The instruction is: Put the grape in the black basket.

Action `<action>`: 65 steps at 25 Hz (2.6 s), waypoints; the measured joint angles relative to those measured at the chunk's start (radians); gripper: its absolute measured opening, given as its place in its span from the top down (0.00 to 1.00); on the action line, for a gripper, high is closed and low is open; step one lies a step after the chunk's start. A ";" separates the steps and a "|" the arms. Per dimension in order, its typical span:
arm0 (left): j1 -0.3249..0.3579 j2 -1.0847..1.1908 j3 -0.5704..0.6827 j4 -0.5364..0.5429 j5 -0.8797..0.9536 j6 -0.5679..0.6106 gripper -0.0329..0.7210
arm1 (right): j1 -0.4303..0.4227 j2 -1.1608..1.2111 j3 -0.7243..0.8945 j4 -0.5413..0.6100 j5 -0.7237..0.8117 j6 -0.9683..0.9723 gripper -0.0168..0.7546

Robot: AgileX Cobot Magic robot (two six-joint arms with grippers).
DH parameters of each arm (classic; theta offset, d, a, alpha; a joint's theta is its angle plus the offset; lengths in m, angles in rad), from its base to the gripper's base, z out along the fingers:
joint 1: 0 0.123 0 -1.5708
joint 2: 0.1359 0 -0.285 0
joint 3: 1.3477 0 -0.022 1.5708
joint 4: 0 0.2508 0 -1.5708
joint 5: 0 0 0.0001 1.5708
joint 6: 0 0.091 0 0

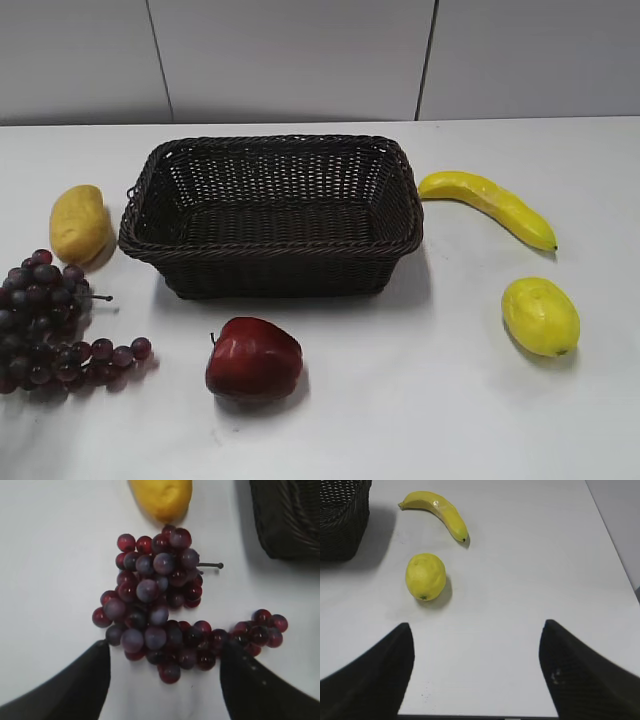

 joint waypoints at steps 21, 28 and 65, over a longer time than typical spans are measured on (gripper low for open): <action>-0.099 0.654 -0.268 0.116 -0.074 0.012 0.09 | 0.000 0.000 0.000 0.000 0.000 0.000 0.21; -0.108 0.687 -0.281 0.117 -0.060 0.012 0.28 | 0.000 0.000 0.000 0.000 0.000 0.000 0.21; -0.154 0.209 -0.875 -0.193 0.214 -0.023 0.80 | 0.000 0.000 0.000 0.000 0.000 0.000 0.21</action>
